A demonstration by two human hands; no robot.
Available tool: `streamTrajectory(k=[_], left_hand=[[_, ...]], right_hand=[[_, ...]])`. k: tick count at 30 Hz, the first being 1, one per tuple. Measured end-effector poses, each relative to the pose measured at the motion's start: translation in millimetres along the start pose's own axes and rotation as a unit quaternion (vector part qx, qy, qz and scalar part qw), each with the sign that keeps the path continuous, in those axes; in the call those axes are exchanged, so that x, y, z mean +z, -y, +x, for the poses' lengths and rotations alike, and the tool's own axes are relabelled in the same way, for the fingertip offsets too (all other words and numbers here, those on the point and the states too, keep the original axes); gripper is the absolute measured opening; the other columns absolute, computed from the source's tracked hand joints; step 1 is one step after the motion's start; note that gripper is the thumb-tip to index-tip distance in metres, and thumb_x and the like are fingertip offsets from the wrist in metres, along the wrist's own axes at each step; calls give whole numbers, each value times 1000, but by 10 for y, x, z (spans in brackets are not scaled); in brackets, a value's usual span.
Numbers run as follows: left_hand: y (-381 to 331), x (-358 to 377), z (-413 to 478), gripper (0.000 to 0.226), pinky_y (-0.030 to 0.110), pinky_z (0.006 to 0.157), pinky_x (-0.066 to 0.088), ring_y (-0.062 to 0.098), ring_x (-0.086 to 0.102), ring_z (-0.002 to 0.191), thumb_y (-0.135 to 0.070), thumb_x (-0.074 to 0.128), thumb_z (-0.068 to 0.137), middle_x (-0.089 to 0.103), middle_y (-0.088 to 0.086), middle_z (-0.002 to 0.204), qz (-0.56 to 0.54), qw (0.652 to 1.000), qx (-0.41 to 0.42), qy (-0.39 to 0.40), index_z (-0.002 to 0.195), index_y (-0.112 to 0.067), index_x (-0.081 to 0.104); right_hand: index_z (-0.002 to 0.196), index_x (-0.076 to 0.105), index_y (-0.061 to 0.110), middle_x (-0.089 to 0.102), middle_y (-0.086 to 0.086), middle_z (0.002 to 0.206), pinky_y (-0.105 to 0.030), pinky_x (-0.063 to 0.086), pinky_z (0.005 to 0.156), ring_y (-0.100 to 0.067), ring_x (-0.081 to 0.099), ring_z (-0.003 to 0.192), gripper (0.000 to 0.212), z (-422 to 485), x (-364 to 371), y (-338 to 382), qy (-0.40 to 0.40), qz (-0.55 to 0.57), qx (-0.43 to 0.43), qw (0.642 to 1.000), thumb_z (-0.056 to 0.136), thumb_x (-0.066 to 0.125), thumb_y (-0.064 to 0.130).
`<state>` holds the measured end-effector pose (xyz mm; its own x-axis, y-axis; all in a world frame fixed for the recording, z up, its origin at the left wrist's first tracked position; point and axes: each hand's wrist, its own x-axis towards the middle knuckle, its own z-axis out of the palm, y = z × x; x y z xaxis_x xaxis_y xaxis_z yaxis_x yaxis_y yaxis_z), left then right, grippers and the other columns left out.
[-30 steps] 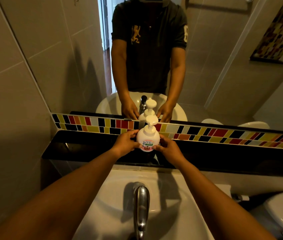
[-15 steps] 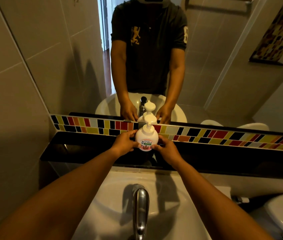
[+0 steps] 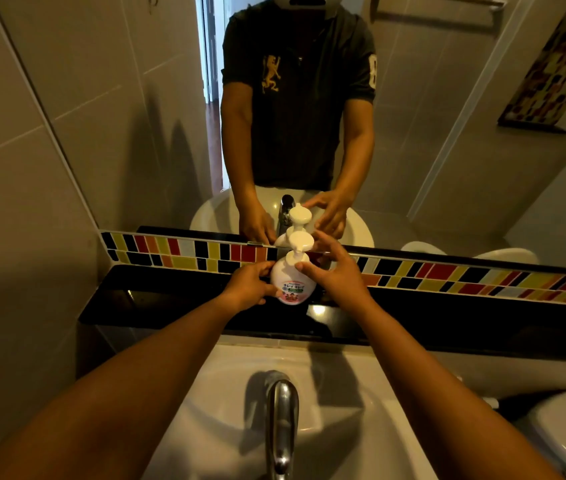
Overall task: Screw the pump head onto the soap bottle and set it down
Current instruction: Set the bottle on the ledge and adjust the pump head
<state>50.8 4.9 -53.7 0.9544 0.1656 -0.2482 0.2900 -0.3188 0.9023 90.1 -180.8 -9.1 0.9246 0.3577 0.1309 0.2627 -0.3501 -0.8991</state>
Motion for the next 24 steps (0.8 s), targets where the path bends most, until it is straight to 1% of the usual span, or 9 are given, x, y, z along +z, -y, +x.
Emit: streamTrajectory(k=[3, 7, 9, 11, 14, 16, 19, 21, 24], left_hand=[[-9, -9, 3, 65, 49, 84, 59, 27, 64, 110, -3, 74, 79, 65, 6, 127, 14, 1000, 4, 1, 137, -22, 52], [-22, -18, -1, 62, 50, 84, 59, 27, 64, 109, -4, 74, 79, 66, 6, 125, 25, 1000, 8, 3, 135, -22, 54], [-29, -23, 0, 61, 49, 83, 60, 26, 63, 109, -5, 74, 79, 65, 5, 126, 32, 999, 9, 4, 135, -22, 54], [-34, -29, 1, 61, 48, 83, 60, 26, 63, 110, -6, 74, 79, 65, 5, 127, 37, 999, 9, 6, 135, -22, 54], [-41, -35, 0, 64, 49, 84, 59, 27, 62, 112, -4, 74, 79, 64, 6, 129, 35, 999, 5, 6, 137, -21, 52], [-47, -42, -4, 65, 50, 84, 59, 27, 61, 113, -5, 74, 79, 63, 7, 130, 39, 999, 4, 10, 138, -21, 51], [-72, -44, -20, 66, 49, 83, 59, 24, 60, 112, -9, 76, 78, 61, 6, 132, 51, 998, 7, 23, 138, -20, 49], [-92, -28, -34, 75, 49, 81, 60, 23, 60, 109, -10, 79, 76, 59, 5, 132, 50, 998, 10, 26, 140, -21, 43], [-100, -9, -30, 78, 52, 80, 60, 24, 59, 109, -10, 80, 75, 57, 7, 134, 47, 999, 11, 14, 142, -23, 41]], right_hand=[[144, 44, 24, 53, -5, 143, -23, 50, 88, -17, 53, 122, 67, 67, -25, 105, 20, 2, -18, 1000, 84, 74, 30], [140, 49, 20, 57, -8, 137, -37, 53, 96, -24, 56, 121, 62, 113, -31, 140, 37, -7, -17, 999, 84, 74, 29], [139, 51, 20, 58, -7, 135, -37, 53, 97, -23, 57, 120, 60, 127, -32, 144, 40, -3, -17, 999, 84, 74, 28], [138, 52, 20, 61, -6, 132, -35, 53, 95, -21, 58, 118, 59, 135, -39, 143, 43, -5, -17, 999, 84, 73, 29], [137, 53, 21, 60, -6, 132, -24, 50, 89, -19, 55, 118, 56, 142, -56, 144, 53, 8, -13, 998, 85, 73, 26], [137, 53, 20, 60, -6, 132, -20, 48, 87, -20, 55, 119, 56, 148, -62, 143, 56, 15, -11, 998, 85, 72, 25], [136, 54, 19, 61, -7, 131, -29, 51, 93, -23, 56, 119, 56, 150, -55, 149, 54, 11, -12, 998, 84, 73, 25], [135, 54, 20, 61, -7, 131, -37, 52, 97, -23, 57, 119, 56, 149, -41, 147, 52, 12, -13, 998, 83, 74, 25], [135, 55, 20, 62, -7, 130, -37, 52, 97, -23, 58, 119, 56, 150, -30, 147, 50, 17, -14, 999, 83, 75, 26]])
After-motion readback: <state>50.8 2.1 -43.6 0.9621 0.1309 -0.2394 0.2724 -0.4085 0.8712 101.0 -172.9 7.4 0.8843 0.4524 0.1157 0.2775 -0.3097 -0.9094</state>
